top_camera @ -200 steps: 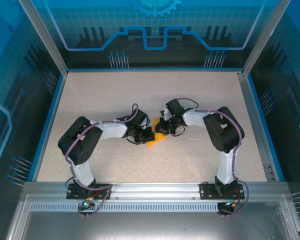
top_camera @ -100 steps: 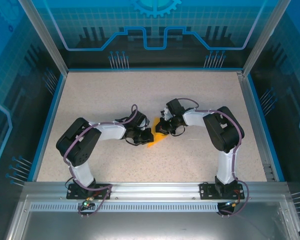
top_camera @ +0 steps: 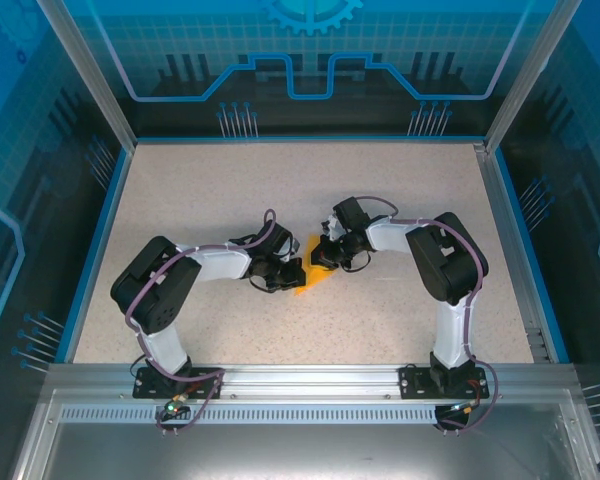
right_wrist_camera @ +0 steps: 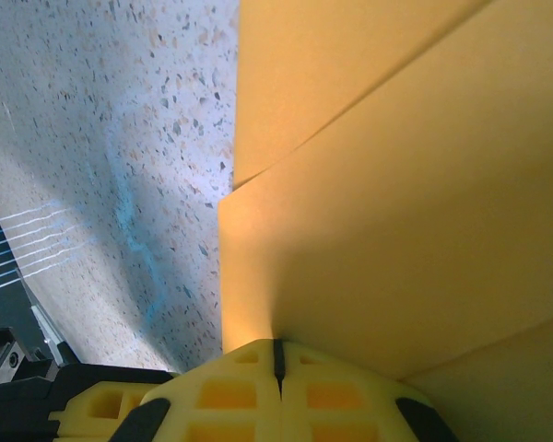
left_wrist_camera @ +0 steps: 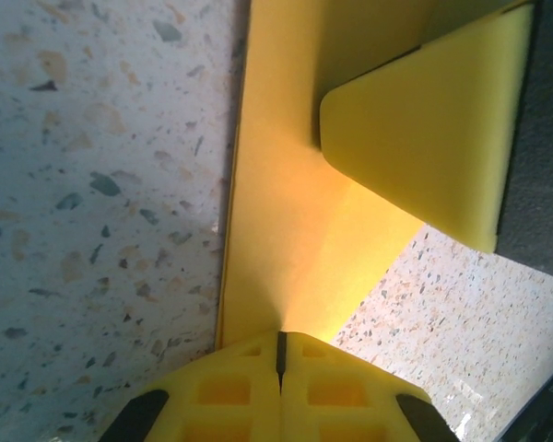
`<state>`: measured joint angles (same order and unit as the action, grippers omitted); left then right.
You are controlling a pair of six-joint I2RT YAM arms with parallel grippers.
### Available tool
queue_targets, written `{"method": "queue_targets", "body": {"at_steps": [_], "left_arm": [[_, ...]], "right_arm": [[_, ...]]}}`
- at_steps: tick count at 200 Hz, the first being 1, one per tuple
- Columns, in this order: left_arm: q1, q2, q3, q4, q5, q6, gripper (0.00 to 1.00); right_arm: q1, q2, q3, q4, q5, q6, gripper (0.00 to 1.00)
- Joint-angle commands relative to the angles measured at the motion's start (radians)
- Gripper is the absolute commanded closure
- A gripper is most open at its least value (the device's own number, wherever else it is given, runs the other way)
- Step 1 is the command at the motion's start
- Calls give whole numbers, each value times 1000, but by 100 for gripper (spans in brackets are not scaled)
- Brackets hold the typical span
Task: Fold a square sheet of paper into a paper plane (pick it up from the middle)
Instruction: Fourth fold the wing at the center of the table.
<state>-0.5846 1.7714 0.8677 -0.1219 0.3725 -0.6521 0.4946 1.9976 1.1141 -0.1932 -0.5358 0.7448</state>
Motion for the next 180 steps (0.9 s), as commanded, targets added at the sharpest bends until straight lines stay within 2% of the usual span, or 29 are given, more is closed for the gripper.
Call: {"method": "queue_targets", "body": {"at_steps": [1, 180], "left_arm": [[-18, 3, -52, -250, 18, 23, 96], [-21, -65, -92, -365, -27, 47, 100]], "right_arm": [[-10, 101, -43, -116, 154, 4, 97], [-15, 115, -40, -127, 160, 10, 98]]}}
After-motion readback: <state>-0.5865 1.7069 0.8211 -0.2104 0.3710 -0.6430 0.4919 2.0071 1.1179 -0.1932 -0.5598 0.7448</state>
